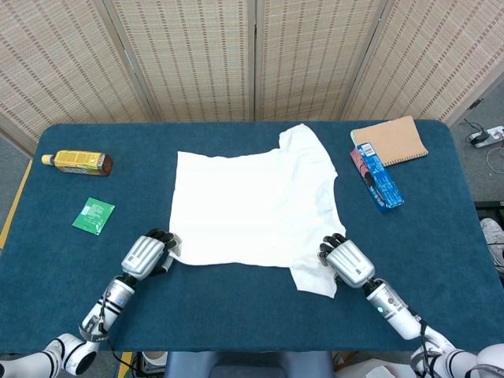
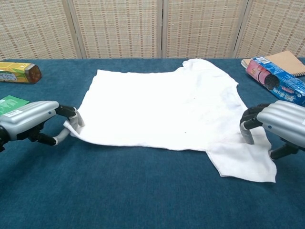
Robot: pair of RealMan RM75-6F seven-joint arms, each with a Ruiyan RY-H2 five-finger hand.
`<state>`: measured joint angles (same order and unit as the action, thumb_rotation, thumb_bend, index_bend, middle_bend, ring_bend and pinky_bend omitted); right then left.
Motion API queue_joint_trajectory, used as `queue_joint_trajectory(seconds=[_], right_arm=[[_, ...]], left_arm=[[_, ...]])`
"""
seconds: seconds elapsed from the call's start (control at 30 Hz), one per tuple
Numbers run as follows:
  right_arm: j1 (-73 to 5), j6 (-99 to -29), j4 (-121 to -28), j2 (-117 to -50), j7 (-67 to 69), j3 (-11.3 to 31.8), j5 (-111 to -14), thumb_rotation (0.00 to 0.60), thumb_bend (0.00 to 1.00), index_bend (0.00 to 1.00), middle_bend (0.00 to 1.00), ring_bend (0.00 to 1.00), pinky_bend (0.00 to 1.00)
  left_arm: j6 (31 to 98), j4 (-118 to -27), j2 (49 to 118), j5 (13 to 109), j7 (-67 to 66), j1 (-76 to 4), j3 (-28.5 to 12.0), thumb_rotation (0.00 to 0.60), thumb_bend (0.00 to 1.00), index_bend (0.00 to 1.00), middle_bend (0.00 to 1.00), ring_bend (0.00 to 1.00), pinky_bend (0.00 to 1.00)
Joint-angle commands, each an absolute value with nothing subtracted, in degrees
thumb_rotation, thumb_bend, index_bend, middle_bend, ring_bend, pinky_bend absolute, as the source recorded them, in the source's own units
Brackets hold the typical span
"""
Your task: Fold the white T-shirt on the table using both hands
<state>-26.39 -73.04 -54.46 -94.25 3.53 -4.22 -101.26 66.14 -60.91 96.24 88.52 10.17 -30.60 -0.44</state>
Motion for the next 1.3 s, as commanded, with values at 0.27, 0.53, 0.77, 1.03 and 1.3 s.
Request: queue_joint_trajectory(seconds=[0.27, 0.53, 0.77, 1.03, 1.3], right_arm=[[-27.84, -74.84, -56.96, -94.06, 3.91, -4.17, -102.48, 0.6, 0.49, 0.78, 0.48, 0.3, 0.28], [-29.0, -75.45, -61.12, -92.68, 4.36, -4.77, -103.73, 0.6, 0.49, 0.79, 0.49, 0.31, 0.28], [-29.3, -76.15, -67.13, -88.89, 5.02, -5.73, -104.57, 0.6, 0.5, 0.81, 0.51, 0.32, 0.28], [-30.11, -75.41, -77.02, -81.54, 7.35, -7.57, -105.66, 0.6, 0.5, 0.82, 0.52, 0.32, 0.28], [-29.37, -77.6, -84.48, -74.66, 7.15, -9.01, -107.71, 0.6, 0.5, 0.82, 0.52, 0.32, 0.28]], left_arm=[[67.46, -61.57, 94.19, 88.14, 13.53, -29.91, -1.0, 0.6, 0.6, 0.76, 0.42, 0.36, 0.21], [69.41, -63.9, 90.65, 88.52, 16.95, -28.32, -0.37, 0.6, 0.6, 0.76, 0.42, 0.37, 0.21], [71.31, -67.79, 86.36, 89.26, 18.85, -26.37, 0.92, 0.6, 0.6, 0.76, 0.42, 0.37, 0.21], [72.66, -74.09, 81.03, 91.13, 19.92, -24.35, 3.49, 0.6, 0.6, 0.76, 0.42, 0.37, 0.21], [75.95, -78.83, 76.45, 92.55, 19.24, -21.38, 5.34, 0.6, 0.6, 0.76, 0.42, 0.37, 0.21]])
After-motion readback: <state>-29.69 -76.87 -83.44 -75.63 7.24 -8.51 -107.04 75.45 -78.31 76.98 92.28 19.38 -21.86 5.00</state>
